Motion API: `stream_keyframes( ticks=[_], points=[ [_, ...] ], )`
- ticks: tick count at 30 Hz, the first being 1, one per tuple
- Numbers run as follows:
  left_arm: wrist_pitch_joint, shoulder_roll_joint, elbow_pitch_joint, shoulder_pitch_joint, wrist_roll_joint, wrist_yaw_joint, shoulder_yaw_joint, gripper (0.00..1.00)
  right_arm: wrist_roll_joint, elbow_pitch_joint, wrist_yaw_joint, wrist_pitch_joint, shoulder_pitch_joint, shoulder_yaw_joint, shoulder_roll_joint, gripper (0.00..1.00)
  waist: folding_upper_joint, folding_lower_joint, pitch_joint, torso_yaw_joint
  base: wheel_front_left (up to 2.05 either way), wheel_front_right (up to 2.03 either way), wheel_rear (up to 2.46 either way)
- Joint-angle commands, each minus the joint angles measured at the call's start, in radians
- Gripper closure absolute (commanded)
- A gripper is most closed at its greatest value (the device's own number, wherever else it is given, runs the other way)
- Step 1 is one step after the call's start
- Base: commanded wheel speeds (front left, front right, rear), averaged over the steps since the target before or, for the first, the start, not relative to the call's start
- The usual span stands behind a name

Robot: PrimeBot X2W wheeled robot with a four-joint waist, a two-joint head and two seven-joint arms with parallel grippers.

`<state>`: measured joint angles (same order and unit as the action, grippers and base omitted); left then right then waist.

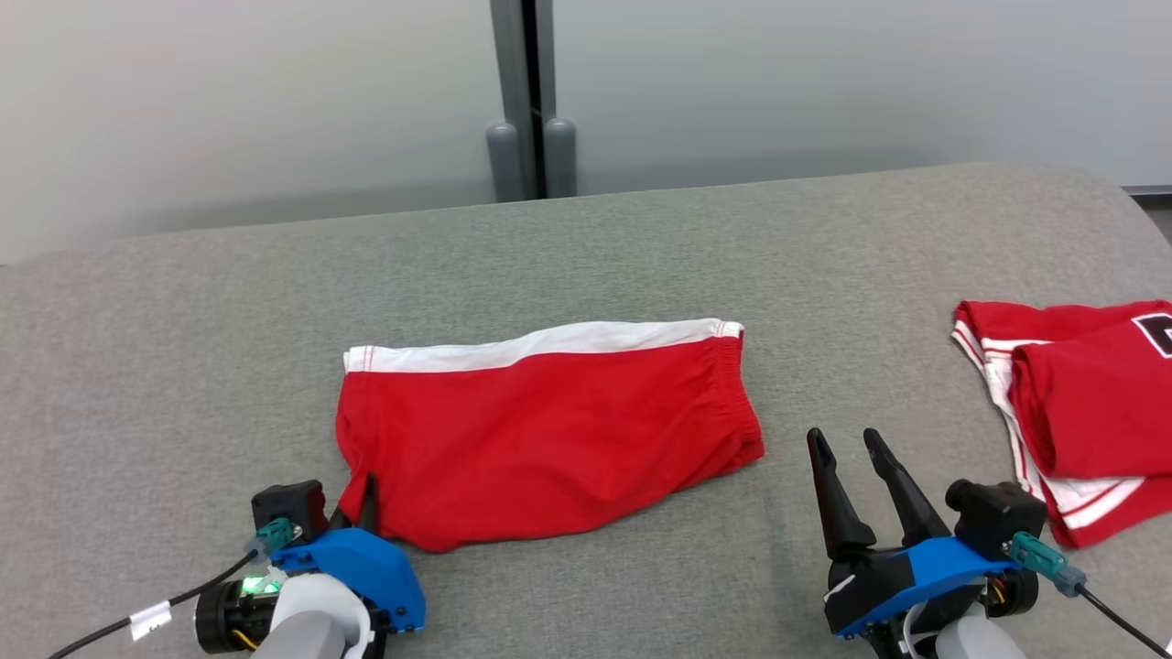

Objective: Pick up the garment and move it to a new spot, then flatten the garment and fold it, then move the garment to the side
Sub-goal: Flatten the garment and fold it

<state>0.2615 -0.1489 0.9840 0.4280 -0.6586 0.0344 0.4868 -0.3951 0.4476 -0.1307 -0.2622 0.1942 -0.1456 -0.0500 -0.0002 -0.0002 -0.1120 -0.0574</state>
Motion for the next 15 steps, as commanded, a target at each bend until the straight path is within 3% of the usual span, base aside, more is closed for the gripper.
stream_keyframes(
  ticks=[1,2,3,4,8,15],
  points=[
    [0.004,-0.001,-0.030,-0.008,0.021,0.013,-0.007,1.00,0.004,0.003,0.000,-0.004,-0.013,0.000,-0.002,0.00,0.0002,0.0002,-0.001,0.013,0.00,0.00,0.00],
    [0.004,0.004,-0.054,-0.022,0.033,0.022,-0.012,0.93,0.004,0.005,0.000,-0.004,-0.014,-0.003,-0.002,0.00,0.0002,0.0002,-0.001,0.022,0.00,0.00,0.00],
    [0.004,0.007,-0.076,-0.037,0.050,0.030,-0.011,0.51,0.004,0.006,0.000,-0.004,-0.012,-0.001,-0.002,0.00,0.0002,0.0002,-0.003,0.032,0.00,0.00,0.00],
    [0.004,0.008,-0.097,-0.050,0.061,0.036,-0.016,0.00,0.001,0.009,0.000,-0.004,-0.007,-0.005,-0.002,0.00,0.0002,0.0002,-0.004,0.040,0.00,0.00,0.00],
    [0.004,0.013,-0.189,-0.082,0.117,0.050,-0.038,0.00,0.016,0.029,0.000,-0.004,0.045,-0.013,-0.002,0.00,0.0002,0.0002,-0.021,0.072,0.00,0.00,0.00],
    [0.005,0.025,-0.271,-0.108,0.196,0.032,-0.057,0.00,0.022,0.135,0.000,-0.003,0.147,-0.001,-0.002,0.00,0.0002,0.0002,-0.062,0.120,0.00,0.00,0.00]
  ],
)
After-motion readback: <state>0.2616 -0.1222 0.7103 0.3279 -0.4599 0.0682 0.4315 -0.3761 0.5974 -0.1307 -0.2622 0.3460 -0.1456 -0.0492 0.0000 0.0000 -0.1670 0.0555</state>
